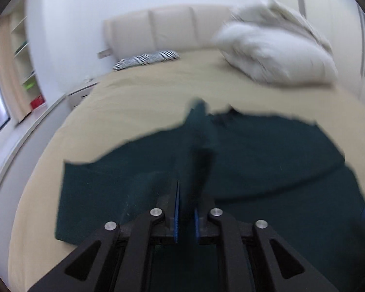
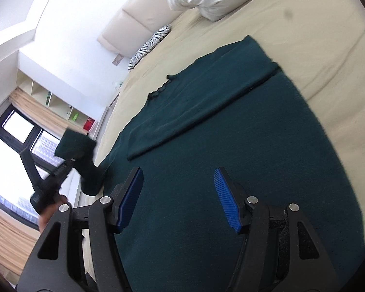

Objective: Fold small clothes

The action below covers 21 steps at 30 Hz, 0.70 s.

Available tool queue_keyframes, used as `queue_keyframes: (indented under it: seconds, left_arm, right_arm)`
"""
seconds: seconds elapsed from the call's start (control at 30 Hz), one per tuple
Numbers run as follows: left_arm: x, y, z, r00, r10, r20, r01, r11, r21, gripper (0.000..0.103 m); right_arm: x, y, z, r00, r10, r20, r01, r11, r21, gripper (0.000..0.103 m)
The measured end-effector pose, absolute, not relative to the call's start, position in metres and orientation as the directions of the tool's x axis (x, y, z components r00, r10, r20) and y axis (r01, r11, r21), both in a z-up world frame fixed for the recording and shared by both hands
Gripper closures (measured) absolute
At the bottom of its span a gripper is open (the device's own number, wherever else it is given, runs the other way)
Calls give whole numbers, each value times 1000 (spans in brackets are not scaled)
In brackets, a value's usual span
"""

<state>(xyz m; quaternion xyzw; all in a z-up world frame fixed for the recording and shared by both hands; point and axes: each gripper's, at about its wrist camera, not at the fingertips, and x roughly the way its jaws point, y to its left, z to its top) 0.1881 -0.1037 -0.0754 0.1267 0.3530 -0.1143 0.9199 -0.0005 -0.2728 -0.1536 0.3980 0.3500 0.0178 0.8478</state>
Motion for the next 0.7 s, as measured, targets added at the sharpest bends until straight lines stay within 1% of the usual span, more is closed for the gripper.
queue_keyframes:
  seconds: [0.07, 0.1, 0.13, 0.17, 0.23, 0.27, 0.3, 0.43, 0.53, 0.6, 0.63, 0.7]
  left_arm:
    - [182, -118, -100, 689, -101, -718, 319, 931, 175, 78]
    - [179, -120, -109, 671, -93, -736, 319, 932, 173, 75]
    - [175, -119, -115, 656, -87, -750, 315, 934, 167, 66]
    - [172, -119, -116, 648, -83, -757, 306, 938, 159, 50]
    - [160, -106, -113, 645, -88, -759, 278, 952, 127, 32]
    - [154, -100, -110, 646, -106, -756, 276, 956, 101, 30]
    - [146, -95, -108, 640, -126, -758, 280, 957, 78, 30]
    - [120, -65, -117, 627, -137, -767, 271, 961, 50, 30]
    - [122, -38, -114, 641, -146, -754, 211, 977, -10, 30]
    - [121, -19, -113, 644, -163, -748, 168, 983, -70, 30]
    - [121, -13, -114, 644, -171, -746, 155, 984, -92, 30]
    - [123, 0, -119, 634, -188, -750, 130, 982, -136, 30]
  right_arm:
    - [-1, -283, -156, 749, 302, -590, 264, 681, 683, 42]
    - [0, -285, -157, 743, 302, -597, 269, 681, 681, 42]
    - [2, -288, -159, 736, 307, -603, 273, 680, 680, 42]
    - [5, -290, -162, 727, 315, -610, 278, 677, 681, 42]
    - [14, -289, -165, 711, 334, -618, 283, 669, 687, 35]
    - [21, -288, -167, 709, 349, -613, 275, 663, 696, 32]
    - [28, -284, -166, 707, 367, -604, 262, 657, 706, 31]
    - [76, -254, -163, 671, 489, -557, 159, 638, 753, 31]
    - [119, -230, -173, 613, 555, -562, 145, 620, 771, 31]
    - [143, -217, -185, 573, 578, -581, 176, 606, 776, 31]
    - [153, -210, -189, 553, 588, -590, 181, 607, 774, 32]
    - [168, -197, -195, 523, 573, -632, 198, 639, 743, 43]
